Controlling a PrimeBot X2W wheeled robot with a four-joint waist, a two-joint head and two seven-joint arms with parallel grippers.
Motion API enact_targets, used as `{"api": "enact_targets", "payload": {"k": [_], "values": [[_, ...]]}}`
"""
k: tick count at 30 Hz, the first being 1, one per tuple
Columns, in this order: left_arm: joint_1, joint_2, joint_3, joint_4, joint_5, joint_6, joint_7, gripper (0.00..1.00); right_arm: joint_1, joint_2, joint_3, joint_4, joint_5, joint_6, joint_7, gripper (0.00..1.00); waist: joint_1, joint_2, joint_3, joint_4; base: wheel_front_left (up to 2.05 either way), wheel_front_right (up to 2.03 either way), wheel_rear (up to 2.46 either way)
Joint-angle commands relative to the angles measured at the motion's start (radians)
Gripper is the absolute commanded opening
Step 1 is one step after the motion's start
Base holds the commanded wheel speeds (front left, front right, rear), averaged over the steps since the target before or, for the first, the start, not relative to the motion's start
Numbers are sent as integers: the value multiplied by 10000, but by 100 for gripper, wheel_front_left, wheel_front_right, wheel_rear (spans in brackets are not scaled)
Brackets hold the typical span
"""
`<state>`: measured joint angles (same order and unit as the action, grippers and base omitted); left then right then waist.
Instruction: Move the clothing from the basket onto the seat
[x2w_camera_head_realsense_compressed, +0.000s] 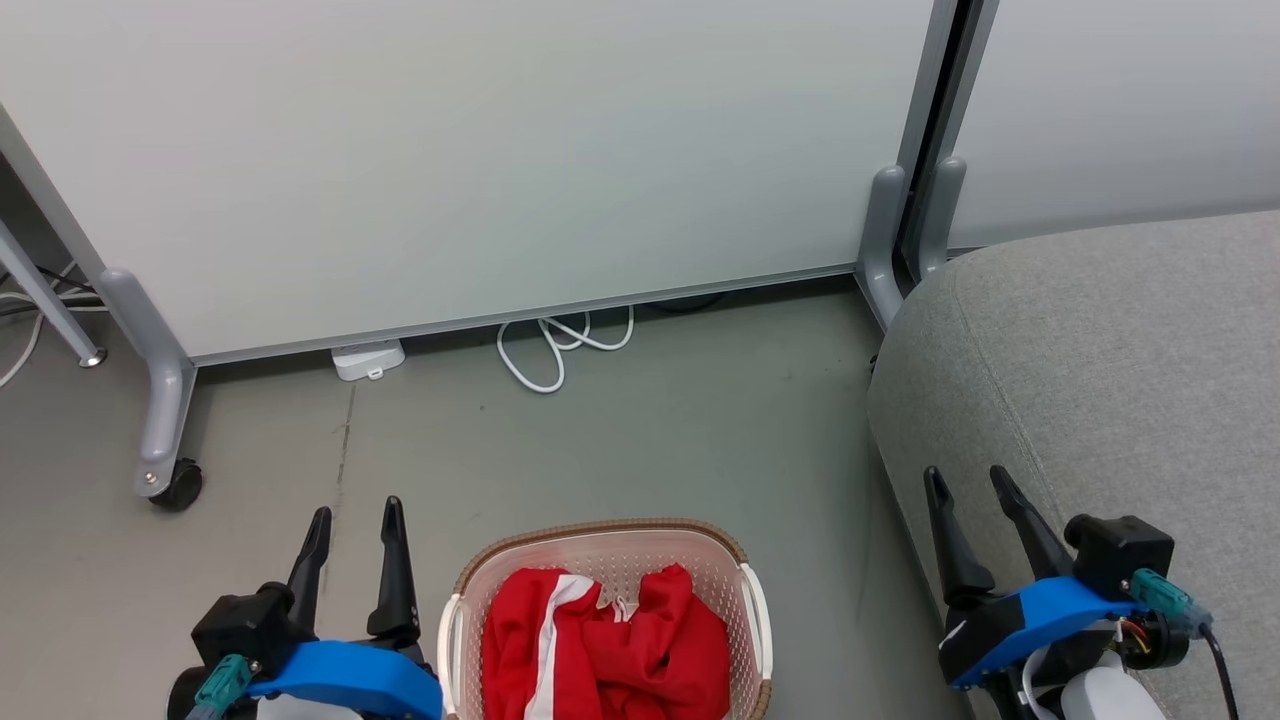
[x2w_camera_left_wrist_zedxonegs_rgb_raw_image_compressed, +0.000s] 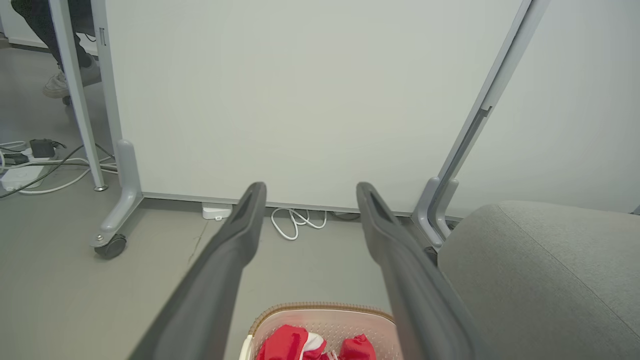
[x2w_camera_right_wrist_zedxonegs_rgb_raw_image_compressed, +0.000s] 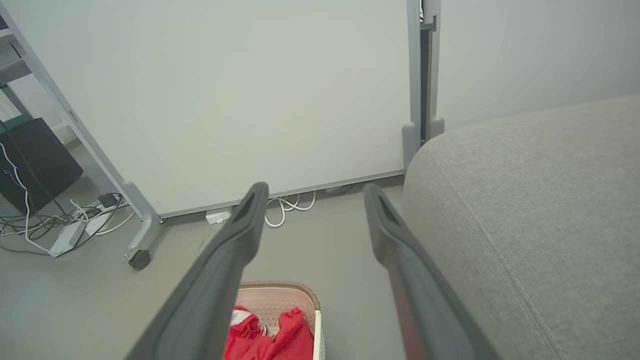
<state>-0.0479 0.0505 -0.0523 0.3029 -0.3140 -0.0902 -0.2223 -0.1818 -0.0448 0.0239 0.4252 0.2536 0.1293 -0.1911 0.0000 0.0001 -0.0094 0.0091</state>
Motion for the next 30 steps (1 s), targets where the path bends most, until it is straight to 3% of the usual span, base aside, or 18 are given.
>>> {"api": "enact_targets", "payload": {"k": [1, 20, 30], "values": [[-96, 18, -62, 7, 207, -50, -104, 100, -156, -79, 0, 2, -230, 20, -101, 100, 0, -1, -6, 12, 0, 0, 0], [141, 5, -74, 195, 1064, -38, -442, 100, -202, -85, 148, 240, -1528, 16, -419, 100, 0, -1, -181, -126, 0, 0, 0], [95, 2, -140, 312, 865, 14, -445, 100, -184, -84, 128, 222, -1455, 16, -411, 100, 0, -1, -184, -96, 0, 0, 0]]}}
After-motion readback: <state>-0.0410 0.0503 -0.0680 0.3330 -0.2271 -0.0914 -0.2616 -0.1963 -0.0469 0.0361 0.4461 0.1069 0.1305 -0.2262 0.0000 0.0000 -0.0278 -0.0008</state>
